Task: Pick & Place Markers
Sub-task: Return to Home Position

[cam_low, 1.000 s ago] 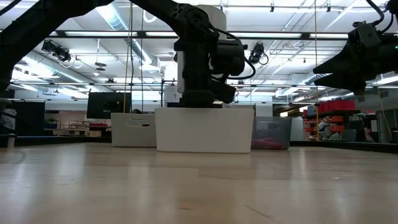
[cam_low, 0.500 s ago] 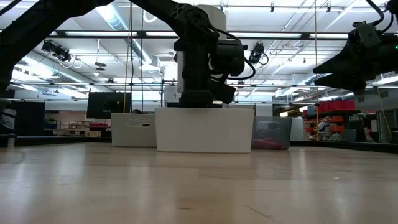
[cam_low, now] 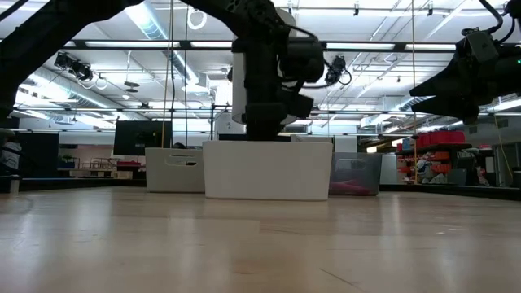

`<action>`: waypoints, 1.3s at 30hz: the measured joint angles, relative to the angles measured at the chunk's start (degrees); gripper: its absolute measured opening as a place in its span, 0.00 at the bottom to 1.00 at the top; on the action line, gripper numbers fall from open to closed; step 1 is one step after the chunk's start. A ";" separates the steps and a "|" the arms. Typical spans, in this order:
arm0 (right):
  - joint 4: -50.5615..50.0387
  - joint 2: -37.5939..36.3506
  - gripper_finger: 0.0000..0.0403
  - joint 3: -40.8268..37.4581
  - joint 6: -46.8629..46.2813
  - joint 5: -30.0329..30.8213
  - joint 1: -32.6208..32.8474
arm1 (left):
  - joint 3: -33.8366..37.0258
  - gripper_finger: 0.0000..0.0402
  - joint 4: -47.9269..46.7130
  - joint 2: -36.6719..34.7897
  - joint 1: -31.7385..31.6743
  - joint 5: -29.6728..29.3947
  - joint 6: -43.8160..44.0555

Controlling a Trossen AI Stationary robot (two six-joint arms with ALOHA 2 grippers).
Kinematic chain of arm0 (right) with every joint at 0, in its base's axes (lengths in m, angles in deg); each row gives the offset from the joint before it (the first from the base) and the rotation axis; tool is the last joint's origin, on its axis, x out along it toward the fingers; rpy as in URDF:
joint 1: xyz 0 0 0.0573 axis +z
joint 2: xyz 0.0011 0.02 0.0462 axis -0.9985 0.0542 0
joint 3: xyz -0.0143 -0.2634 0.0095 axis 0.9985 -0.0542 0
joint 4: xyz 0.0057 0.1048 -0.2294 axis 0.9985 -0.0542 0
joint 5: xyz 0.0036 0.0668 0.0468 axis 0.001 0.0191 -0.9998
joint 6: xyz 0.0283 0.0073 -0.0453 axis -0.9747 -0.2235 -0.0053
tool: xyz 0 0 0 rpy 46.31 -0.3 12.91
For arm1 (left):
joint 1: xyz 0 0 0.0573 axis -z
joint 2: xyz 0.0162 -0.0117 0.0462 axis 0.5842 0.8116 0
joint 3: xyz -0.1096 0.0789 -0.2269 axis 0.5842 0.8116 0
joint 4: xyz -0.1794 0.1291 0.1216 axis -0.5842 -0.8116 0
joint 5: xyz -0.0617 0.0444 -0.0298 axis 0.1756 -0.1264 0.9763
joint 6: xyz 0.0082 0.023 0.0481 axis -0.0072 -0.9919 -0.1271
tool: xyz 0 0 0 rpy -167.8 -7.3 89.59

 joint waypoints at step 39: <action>0.04 0.00 0.60 0.00 -0.02 0.00 0.01 | 30.91 0.72 11.96 -47.30 5.29 2.72 9.44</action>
